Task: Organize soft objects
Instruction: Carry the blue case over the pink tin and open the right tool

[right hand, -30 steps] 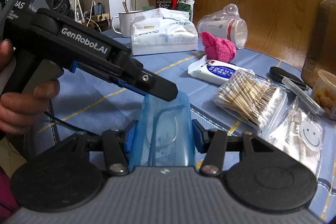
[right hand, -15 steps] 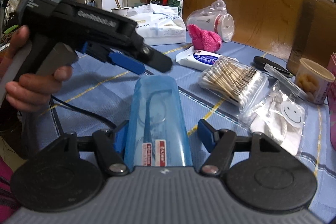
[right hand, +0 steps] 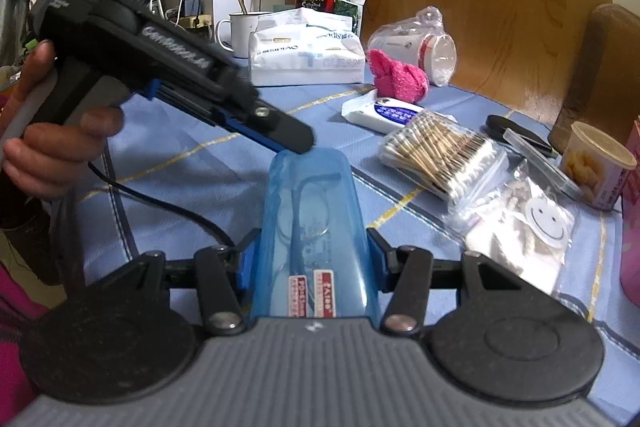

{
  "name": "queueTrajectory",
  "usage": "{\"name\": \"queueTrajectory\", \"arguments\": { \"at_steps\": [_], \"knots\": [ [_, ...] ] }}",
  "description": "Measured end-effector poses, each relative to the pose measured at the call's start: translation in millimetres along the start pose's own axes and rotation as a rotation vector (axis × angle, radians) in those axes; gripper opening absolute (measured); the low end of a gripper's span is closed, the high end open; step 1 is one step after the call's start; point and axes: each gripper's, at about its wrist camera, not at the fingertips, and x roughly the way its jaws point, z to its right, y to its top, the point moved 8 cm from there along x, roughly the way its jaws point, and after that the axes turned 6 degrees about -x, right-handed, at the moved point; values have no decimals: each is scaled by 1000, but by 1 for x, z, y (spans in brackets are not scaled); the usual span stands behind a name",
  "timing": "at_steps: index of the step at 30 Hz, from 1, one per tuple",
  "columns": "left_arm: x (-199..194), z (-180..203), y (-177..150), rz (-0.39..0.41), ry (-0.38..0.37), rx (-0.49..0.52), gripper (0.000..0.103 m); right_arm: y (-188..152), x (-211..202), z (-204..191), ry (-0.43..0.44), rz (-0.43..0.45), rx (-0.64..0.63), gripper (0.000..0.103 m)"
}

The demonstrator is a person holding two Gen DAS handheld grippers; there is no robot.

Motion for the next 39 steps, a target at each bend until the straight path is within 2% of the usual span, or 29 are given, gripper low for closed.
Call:
{"name": "queueTrajectory", "arguments": {
  "at_steps": [2, 3, 6, 7, 10, 14, 18, 20, 21, 22, 23, 24, 25, 26, 28, 30, 35, 36, 37, 38, 39],
  "knots": [
    [0, 1, -3, -11, -8, -3, 20, -2, -3, 3, -17, 0, 2, 56],
    [0, 1, -3, -5, 9, 6, 24, -3, -4, 4, -24, -3, 6, 57],
    [-1, -3, 1, 30, 99, 32, 62, -6, -6, 6, -39, -2, 28, 58],
    [-2, -4, 3, 43, 106, 31, 66, -7, -8, 7, -47, -1, 33, 60],
    [-1, -2, 5, 39, 80, 27, 75, -11, -11, 8, -61, 2, 46, 60],
    [4, 1, 4, 27, 88, 58, 77, -14, -14, 8, -74, 2, 54, 60],
    [7, 6, 8, 32, 82, 87, 84, -14, -16, 5, -84, 0, 49, 60],
    [11, 7, 8, 28, 81, 94, 84, -14, -16, 3, -85, 1, 48, 59],
    [15, 6, 8, 17, 77, 88, 80, -14, -16, 3, -85, 3, 49, 56],
    [19, 5, 5, -1, 70, 80, 64, -14, -17, 2, -86, 5, 51, 56],
    [23, 6, 2, -20, 33, 68, 60, -13, -17, 2, -89, 6, 50, 56],
    [22, 8, 1, -28, -10, 49, 43, -13, -17, 2, -93, 10, 49, 56],
    [21, 12, 1, -37, -49, 43, 32, -13, -17, 3, -94, 10, 46, 56],
    [19, 14, 1, -29, -40, 57, 28, -13, -17, 4, -98, 10, 41, 56],
    [17, 17, -1, -20, -29, 84, 12, -13, -18, 8, -114, 11, 32, 56],
    [19, 18, -6, -59, -48, 75, 3, -13, -18, 16, -136, 8, 43, 56],
    [26, 11, -18, -86, 27, 102, 4, -18, -21, 23, -144, 5, 66, 56],
    [24, 10, -16, -74, 33, 102, 10, -18, -22, 23, -143, 5, 67, 56],
    [22, 10, -15, -67, 39, 101, 27, -19, -22, 23, -142, 6, 69, 56],
    [19, 9, -12, -52, 44, 96, 38, -19, -22, 23, -142, 6, 70, 56],
    [15, 9, -9, -30, 50, 92, 54, -19, -22, 23, -141, 7, 73, 56]
  ]
}}
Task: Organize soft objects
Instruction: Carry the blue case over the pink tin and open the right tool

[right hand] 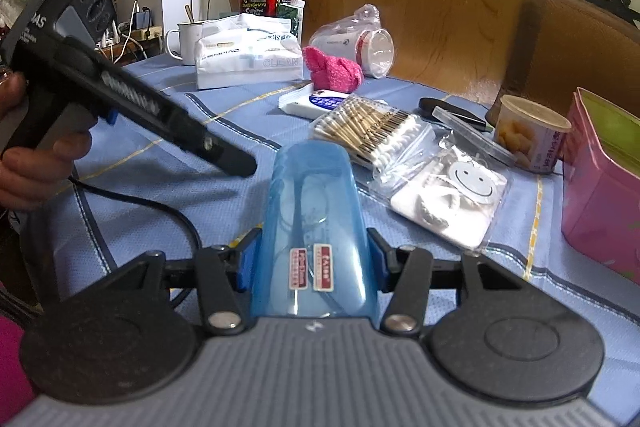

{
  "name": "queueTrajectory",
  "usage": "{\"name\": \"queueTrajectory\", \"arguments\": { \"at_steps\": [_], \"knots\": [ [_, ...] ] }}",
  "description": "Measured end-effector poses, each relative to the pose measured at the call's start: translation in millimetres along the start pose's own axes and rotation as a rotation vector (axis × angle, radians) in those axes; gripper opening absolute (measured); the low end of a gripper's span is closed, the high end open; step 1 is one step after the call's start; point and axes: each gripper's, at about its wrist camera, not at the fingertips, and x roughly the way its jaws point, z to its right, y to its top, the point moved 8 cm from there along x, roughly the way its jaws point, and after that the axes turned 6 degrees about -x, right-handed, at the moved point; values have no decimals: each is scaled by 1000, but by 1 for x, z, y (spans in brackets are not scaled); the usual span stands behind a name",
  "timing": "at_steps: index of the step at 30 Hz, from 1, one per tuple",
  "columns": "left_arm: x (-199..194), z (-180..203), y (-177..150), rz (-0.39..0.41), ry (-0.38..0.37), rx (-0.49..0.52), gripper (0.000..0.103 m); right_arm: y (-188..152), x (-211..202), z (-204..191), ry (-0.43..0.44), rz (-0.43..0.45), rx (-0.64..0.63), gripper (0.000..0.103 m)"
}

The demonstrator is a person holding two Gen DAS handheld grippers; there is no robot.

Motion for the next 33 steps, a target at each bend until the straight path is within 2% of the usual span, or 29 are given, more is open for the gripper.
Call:
{"name": "queueTrajectory", "arguments": {
  "at_steps": [4, 11, 13, 15, 20, 27, 30, 33],
  "knots": [
    [-8, -1, 10, 39, 9, 0, 59, 0, -1, 0, -1, 2, 3, 56],
    [-3, -3, 9, 23, 16, -9, 64, -4, -8, 0, -7, 3, 4, 57],
    [-4, -3, 11, 30, 18, -8, 72, -6, -11, 2, -14, 2, 5, 57],
    [-6, -2, 13, 40, 16, -6, 75, -8, -13, 4, -23, 2, 14, 58],
    [-10, -7, 22, 48, -3, -28, 75, -11, -17, 5, -40, 0, 23, 58],
    [9, 11, 24, 4, -41, 4, 75, -14, -22, 4, -44, 5, 31, 58],
    [25, 30, 18, -36, -69, 39, 80, -17, -27, 3, -51, 4, 27, 58],
    [45, 47, 6, -97, -92, 58, 80, -21, -31, 5, -57, 12, 39, 58]
  ]
}}
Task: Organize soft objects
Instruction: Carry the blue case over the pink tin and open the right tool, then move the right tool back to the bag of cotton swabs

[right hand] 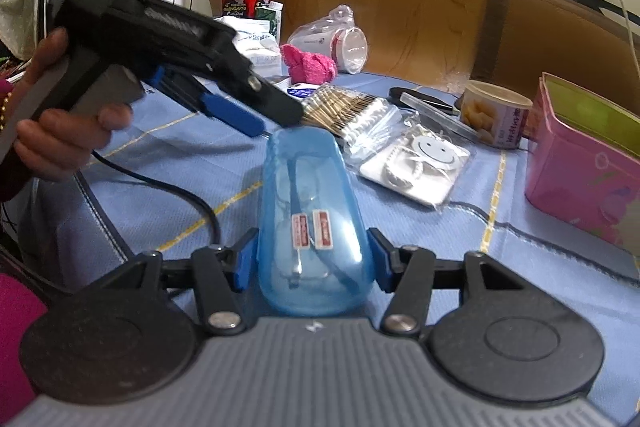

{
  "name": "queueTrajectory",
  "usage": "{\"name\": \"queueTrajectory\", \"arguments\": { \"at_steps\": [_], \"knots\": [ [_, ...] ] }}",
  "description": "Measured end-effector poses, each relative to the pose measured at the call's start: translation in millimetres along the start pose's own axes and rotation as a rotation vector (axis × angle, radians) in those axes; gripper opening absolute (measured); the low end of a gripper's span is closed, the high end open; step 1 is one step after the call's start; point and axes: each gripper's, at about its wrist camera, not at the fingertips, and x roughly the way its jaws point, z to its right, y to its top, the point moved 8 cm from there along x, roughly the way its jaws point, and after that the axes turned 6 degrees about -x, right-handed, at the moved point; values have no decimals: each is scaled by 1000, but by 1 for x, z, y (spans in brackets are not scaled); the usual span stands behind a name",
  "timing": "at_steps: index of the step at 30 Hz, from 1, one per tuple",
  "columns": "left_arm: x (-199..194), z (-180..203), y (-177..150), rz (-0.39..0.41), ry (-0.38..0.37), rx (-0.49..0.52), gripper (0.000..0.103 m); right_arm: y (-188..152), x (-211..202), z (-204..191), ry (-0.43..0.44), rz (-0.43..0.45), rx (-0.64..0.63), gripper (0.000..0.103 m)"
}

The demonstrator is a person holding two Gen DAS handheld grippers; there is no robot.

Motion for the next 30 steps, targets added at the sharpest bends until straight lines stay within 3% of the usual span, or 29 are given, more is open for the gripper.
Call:
{"name": "queueTrajectory", "arguments": {
  "at_steps": [5, 6, 9, 11, 17, 22, 26, 28, 30],
  "knots": [
    [13, 18, -5, 7, 24, 38, 78, 0, -3, -5, 22, 28, 8, 56],
    [11, 19, -2, 10, 22, 31, 73, 1, -4, -4, 21, 38, 13, 56],
    [4, 31, 15, 27, -5, 25, 65, 7, -14, 7, 14, 92, 43, 56],
    [2, 51, 33, 52, -12, 83, 65, 16, -23, 18, -18, 144, 48, 56],
    [30, 127, 93, 135, -37, 261, 67, 45, -47, 76, -196, 267, 40, 56],
    [85, 185, 130, 169, -50, 328, 66, 54, -46, 144, -368, 286, 66, 56],
    [127, 194, 134, 129, -10, 280, 70, 44, -24, 209, -532, 214, 148, 56],
    [127, 188, 122, 111, -17, 258, 69, 32, -16, 233, -616, 166, 189, 57],
    [115, 176, 106, 111, -28, 260, 70, 26, -20, 240, -631, 176, 244, 57]
  ]
}}
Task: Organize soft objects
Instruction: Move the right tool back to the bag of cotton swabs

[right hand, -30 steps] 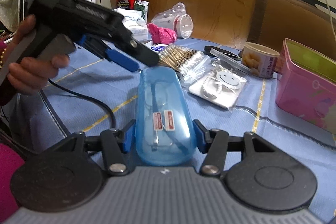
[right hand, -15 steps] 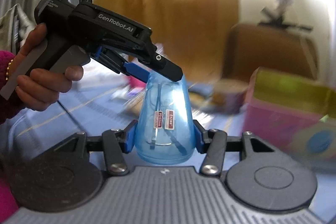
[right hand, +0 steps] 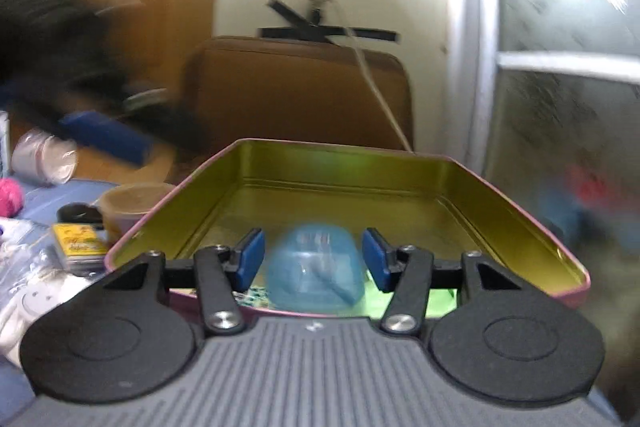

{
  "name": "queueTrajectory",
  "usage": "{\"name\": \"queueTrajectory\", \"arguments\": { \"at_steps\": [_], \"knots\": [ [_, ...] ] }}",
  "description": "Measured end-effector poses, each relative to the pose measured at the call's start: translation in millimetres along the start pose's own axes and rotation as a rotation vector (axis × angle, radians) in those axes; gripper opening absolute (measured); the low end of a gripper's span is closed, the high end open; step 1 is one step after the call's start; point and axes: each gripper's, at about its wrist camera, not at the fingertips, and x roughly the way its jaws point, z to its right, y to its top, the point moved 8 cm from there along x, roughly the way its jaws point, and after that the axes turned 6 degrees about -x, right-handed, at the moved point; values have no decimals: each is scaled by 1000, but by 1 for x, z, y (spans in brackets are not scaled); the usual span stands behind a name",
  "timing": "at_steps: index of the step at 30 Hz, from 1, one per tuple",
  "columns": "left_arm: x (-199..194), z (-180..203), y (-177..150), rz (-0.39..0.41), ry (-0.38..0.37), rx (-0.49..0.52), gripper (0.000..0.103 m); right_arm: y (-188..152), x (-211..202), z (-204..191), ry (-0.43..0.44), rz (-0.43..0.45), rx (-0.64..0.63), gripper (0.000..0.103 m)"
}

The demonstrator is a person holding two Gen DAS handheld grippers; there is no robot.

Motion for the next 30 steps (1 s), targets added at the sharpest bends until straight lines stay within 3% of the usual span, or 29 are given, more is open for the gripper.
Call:
{"name": "queueTrajectory", "arguments": {
  "at_steps": [5, 9, 12, 16, 23, 27, 30],
  "knots": [
    [-65, -40, -55, -13, -35, -18, 70, 4, -36, -3, 71, 112, 120, 56],
    [-118, -91, -93, -14, 41, -86, 70, 16, -57, -52, 267, 152, 113, 56],
    [-149, -136, -114, 4, 151, -185, 70, 15, -54, -108, 469, 90, 85, 56],
    [-178, -181, -131, 38, 210, -334, 70, 7, -36, -175, 618, -21, -9, 56],
    [-207, -209, -140, 96, 236, -382, 70, 1, -2, -235, 672, -151, -105, 57],
    [-215, -215, -146, 109, 242, -395, 70, -4, 3, -241, 727, -246, 1, 56],
    [-219, -221, -152, 113, 249, -410, 70, -12, -19, -248, 777, -257, 0, 56]
  ]
}}
